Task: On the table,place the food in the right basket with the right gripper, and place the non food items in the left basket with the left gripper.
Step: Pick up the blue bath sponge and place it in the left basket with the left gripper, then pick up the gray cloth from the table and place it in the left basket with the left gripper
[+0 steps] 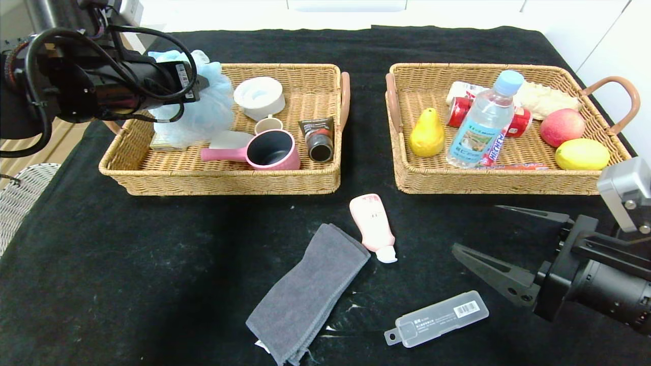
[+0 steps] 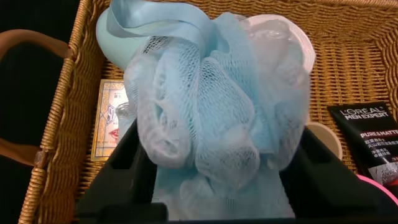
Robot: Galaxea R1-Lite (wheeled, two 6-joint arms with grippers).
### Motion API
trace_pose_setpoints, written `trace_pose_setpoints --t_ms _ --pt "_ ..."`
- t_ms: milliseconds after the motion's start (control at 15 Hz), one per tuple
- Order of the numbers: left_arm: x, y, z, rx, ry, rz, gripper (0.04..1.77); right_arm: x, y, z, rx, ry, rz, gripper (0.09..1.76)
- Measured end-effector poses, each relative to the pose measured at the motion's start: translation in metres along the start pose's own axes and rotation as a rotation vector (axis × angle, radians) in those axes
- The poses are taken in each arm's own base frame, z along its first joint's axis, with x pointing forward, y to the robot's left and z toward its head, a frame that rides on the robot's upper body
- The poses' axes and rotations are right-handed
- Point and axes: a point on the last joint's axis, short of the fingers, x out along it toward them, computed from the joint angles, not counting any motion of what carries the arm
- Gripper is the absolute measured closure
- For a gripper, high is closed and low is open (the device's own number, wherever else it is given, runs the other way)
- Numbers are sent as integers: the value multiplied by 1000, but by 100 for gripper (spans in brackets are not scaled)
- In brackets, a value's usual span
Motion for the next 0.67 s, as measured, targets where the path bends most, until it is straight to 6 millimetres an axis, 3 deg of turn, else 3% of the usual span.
trace_pose_setpoints --t_ms 267,667 --pt "1 5 -1 3 5 14 41 0 1 -1 0 2 7 14" --pt "-1 11 -1 2 6 24 24 1 1 -1 1 6 6 14"
